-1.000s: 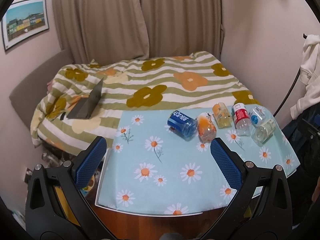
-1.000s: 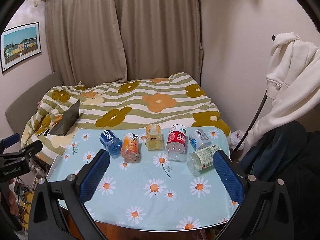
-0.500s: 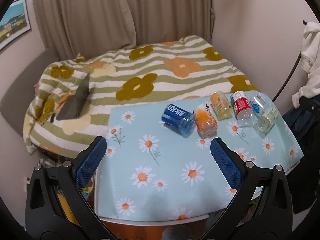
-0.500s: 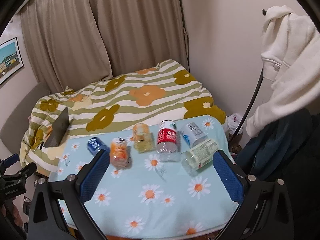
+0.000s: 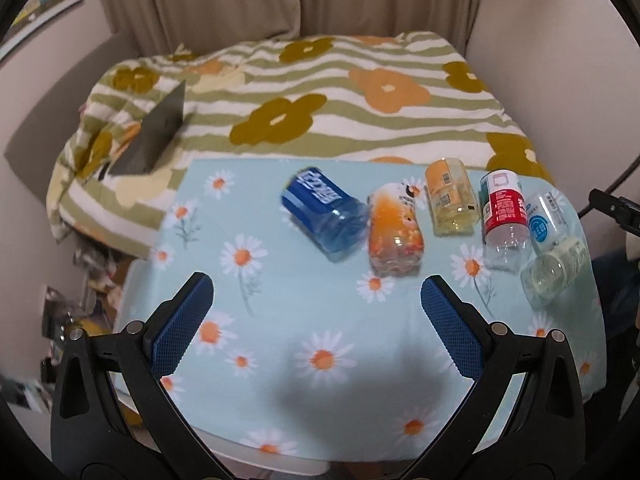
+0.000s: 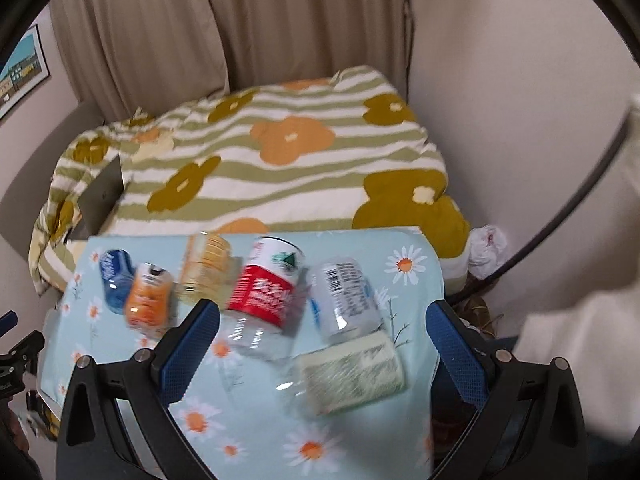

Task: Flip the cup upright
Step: 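Reach the right gripper to the white plastic cup and close on it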

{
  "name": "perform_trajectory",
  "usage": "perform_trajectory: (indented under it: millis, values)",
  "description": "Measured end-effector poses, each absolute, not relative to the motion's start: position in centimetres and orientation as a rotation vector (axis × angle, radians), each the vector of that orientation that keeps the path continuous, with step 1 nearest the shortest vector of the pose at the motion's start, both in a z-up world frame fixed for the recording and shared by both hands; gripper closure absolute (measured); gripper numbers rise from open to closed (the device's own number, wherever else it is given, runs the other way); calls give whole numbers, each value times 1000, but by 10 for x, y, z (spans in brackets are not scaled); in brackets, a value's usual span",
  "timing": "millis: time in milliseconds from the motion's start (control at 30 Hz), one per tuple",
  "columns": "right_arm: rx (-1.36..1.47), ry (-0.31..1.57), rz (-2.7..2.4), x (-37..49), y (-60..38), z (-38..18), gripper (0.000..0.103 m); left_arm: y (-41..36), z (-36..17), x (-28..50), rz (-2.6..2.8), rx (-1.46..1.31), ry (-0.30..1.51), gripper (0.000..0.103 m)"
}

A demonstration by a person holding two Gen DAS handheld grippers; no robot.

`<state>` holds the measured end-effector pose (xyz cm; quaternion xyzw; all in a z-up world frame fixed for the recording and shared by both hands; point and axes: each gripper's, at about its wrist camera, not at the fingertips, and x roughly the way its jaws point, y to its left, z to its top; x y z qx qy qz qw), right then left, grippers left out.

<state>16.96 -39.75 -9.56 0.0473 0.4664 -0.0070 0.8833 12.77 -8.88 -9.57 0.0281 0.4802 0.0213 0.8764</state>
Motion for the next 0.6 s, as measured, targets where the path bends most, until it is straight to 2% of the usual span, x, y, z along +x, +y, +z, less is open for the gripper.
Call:
perform_trajectory:
  millis: [267,400,600]
  values:
    - [61,1128,69,219,-422,-148,0,-127,-133,151,79,41,1085,0]
    - [31,1192,118,232,-422,-170,10,-140,-145,155,79,46,1114,0]
    - [22,1248,162,245,-420,-191,18,-150,-157,163,76,36,1141,0]
